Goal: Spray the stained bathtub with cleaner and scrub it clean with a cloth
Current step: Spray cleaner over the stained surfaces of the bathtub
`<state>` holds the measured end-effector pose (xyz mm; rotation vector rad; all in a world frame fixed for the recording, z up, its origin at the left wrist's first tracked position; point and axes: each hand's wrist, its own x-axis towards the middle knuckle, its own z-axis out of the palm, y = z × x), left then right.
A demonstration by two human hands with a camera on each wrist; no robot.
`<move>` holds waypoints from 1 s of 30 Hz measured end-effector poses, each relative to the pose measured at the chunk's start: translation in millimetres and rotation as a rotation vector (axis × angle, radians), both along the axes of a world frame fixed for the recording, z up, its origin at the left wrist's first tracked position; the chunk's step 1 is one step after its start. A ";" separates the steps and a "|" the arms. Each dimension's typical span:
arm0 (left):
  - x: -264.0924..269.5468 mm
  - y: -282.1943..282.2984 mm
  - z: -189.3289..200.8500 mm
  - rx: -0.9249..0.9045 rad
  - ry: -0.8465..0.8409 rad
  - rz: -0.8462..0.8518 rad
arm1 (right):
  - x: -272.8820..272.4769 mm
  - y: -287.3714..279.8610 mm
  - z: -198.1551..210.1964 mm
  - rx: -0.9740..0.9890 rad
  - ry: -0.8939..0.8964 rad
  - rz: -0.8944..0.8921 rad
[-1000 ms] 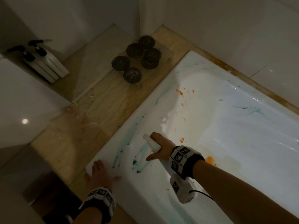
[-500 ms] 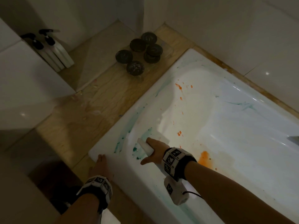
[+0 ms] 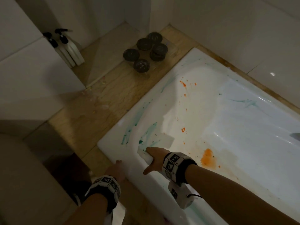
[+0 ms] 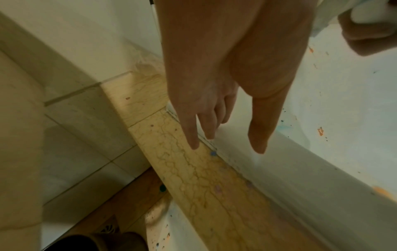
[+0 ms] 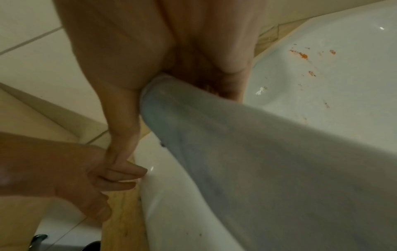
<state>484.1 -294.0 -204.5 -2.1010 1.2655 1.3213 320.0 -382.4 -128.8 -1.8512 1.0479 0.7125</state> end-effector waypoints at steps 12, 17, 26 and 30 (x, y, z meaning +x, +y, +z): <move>-10.5 13.5 9.8 -0.007 0.066 -0.116 | -34.0 31.8 0.1 -0.002 0.034 -0.099; -40.5 0.3 34.8 -0.022 0.245 -0.233 | -62.8 15.7 9.8 -0.067 -0.113 -0.392; -139.9 -23.1 74.2 -0.218 0.673 0.148 | -79.5 -17.3 47.6 -0.236 -0.336 -0.788; -158.5 -35.9 86.6 -0.426 0.517 0.147 | -96.2 -27.7 62.2 -0.230 -0.319 -0.724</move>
